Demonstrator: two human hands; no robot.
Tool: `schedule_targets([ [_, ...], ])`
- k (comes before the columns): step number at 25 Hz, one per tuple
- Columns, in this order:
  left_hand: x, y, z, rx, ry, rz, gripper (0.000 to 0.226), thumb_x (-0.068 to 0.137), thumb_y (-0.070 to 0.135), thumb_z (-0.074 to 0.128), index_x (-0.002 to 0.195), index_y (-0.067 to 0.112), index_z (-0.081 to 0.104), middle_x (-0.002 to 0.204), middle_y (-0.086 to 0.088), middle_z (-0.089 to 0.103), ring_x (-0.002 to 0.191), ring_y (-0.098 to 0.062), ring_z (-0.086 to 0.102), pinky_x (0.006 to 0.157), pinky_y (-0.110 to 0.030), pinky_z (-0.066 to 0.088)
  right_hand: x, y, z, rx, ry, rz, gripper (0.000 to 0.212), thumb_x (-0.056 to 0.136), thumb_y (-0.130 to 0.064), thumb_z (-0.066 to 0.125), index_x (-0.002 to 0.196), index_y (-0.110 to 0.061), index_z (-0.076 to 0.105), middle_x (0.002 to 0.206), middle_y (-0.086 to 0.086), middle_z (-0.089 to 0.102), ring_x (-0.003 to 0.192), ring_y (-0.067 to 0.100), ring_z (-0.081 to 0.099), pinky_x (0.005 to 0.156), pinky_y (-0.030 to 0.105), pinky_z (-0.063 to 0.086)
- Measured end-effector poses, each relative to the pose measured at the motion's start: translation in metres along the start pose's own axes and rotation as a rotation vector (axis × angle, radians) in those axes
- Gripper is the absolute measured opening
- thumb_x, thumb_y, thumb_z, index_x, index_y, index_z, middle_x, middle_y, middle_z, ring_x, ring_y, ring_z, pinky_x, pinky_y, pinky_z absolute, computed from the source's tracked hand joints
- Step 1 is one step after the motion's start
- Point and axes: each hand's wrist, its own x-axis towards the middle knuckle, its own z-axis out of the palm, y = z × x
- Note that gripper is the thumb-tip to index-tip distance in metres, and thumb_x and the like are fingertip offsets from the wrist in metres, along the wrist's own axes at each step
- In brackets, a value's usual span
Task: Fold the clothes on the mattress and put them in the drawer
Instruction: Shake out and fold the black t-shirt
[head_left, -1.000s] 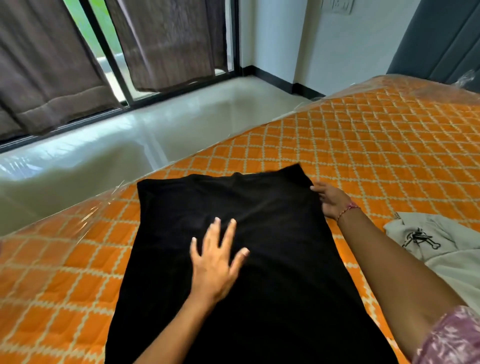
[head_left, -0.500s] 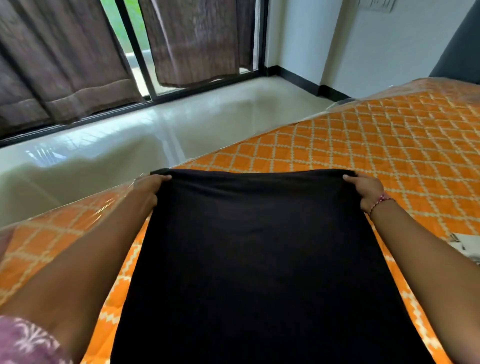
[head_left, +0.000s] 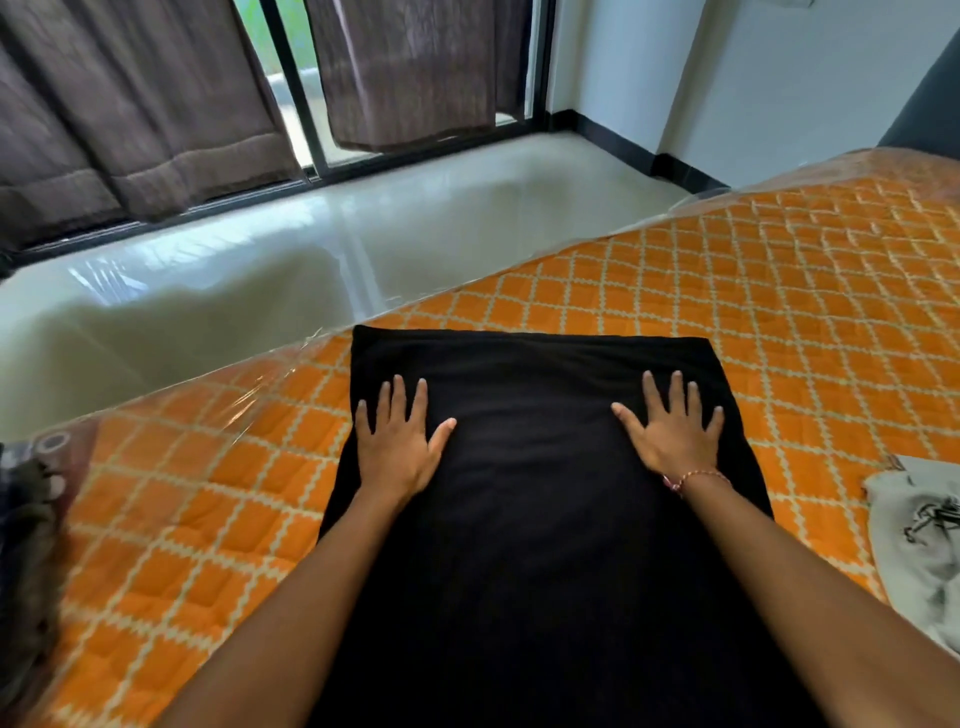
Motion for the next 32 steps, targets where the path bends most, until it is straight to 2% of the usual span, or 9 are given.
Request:
schedule_targets([
  [4, -0.073, -0.009, 0.009, -0.028, 0.027, -0.082, 0.062, 0.100, 0.051, 0.013, 0.152, 0.022, -0.004, 0.161, -0.007, -0.006, 0.148, -0.021, -0.005, 0.118, -0.047, 0.005, -0.073, -0.059, 0.015, -0.015, 0.116, -0.189, 0.075, 0.091, -0.066, 0.014, 0.152, -0.022, 0.011, 0.160, 0.011, -0.001, 0.148, 0.026, -0.001, 0.113, 0.060, 0.003],
  [8, -0.167, -0.041, 0.021, -0.147, -0.094, -0.095, 0.068, 0.094, 0.053, 0.019, 0.136, 0.009, 0.050, 0.138, -0.020, 0.050, 0.125, -0.033, 0.052, 0.094, -0.053, 0.045, -0.210, -0.101, 0.079, 0.004, -0.024, -0.445, 0.074, 0.088, -0.068, 0.015, 0.132, -0.024, 0.055, 0.141, 0.016, 0.048, 0.130, 0.030, 0.048, 0.094, 0.063, 0.039],
  [14, -0.240, -0.116, 0.001, -0.007, 0.019, -0.209, 0.054, 0.099, 0.043, 0.022, 0.143, 0.014, 0.034, 0.140, -0.013, 0.043, 0.128, -0.031, 0.043, 0.099, -0.046, 0.035, -0.242, -0.083, 0.081, -0.044, 0.018, -0.314, 0.068, 0.095, -0.062, 0.019, 0.152, -0.027, 0.010, 0.160, 0.009, 0.001, 0.148, 0.023, 0.000, 0.112, 0.060, 0.005],
  [17, -0.254, -0.151, -0.014, -0.079, -0.160, -0.216, 0.043, 0.095, 0.022, 0.044, 0.136, 0.009, 0.036, 0.140, -0.014, 0.033, 0.129, -0.035, 0.034, 0.097, -0.048, 0.037, -0.278, -0.085, 0.073, 0.035, 0.005, -0.306, 0.062, 0.099, -0.050, 0.029, 0.152, -0.021, 0.014, 0.159, 0.013, 0.006, 0.147, 0.023, 0.005, 0.114, 0.058, 0.007],
  [21, -0.272, -0.164, -0.022, -0.238, -0.326, -0.198, 0.067, 0.082, 0.026, 0.070, 0.138, 0.013, 0.036, 0.135, -0.016, 0.039, 0.120, -0.036, 0.045, 0.089, -0.040, 0.045, -0.337, -0.086, 0.077, 0.145, 0.032, -0.435, 0.058, 0.098, -0.037, 0.045, 0.149, -0.022, 0.022, 0.158, 0.008, 0.017, 0.146, 0.021, 0.015, 0.116, 0.052, 0.008],
  [24, -0.284, -0.168, -0.040, -0.322, -0.271, -0.231, 0.027, 0.079, 0.016, 0.069, 0.102, 0.005, 0.060, 0.098, -0.014, 0.062, 0.087, -0.029, 0.059, 0.066, -0.030, 0.042, -0.359, -0.093, 0.077, 0.299, 0.045, -0.541, 0.051, 0.096, -0.029, 0.050, 0.144, -0.019, 0.036, 0.151, 0.006, 0.033, 0.139, 0.021, 0.031, 0.114, 0.041, 0.021],
  [28, -0.311, -0.144, -0.095, -0.708, -0.222, -0.174, 0.011, 0.079, 0.002, 0.066, 0.088, 0.004, 0.060, 0.080, -0.011, 0.059, 0.066, -0.016, 0.059, 0.055, -0.022, 0.043, -0.386, -0.110, 0.052, 1.017, -0.308, -0.325, 0.025, 0.096, -0.032, 0.053, 0.107, -0.012, 0.064, 0.103, 0.010, 0.067, 0.086, 0.016, 0.065, 0.078, 0.033, 0.049],
  [30, -0.336, -0.100, -0.102, -0.795, -0.260, 0.011, 0.019, 0.079, -0.002, 0.069, 0.097, 0.000, 0.064, 0.079, -0.006, 0.060, 0.056, 0.001, 0.058, 0.050, -0.013, 0.041, -0.395, -0.105, 0.032, 1.349, -0.701, -0.100, 0.042, 0.094, -0.052, 0.044, 0.099, -0.014, 0.062, 0.094, 0.009, 0.067, 0.079, 0.017, 0.064, 0.066, 0.034, 0.053],
  [32, -0.358, -0.046, -0.082, -0.751, -0.347, 0.177, 0.035, 0.075, 0.002, 0.074, 0.107, -0.004, 0.061, 0.090, -0.013, 0.066, 0.072, -0.009, 0.064, 0.056, -0.021, 0.042, -0.388, -0.081, 0.025, 1.495, -0.913, 0.031, 0.051, 0.090, -0.059, 0.043, 0.099, -0.012, 0.063, 0.089, 0.007, 0.068, 0.078, 0.019, 0.065, 0.066, 0.035, 0.054],
])
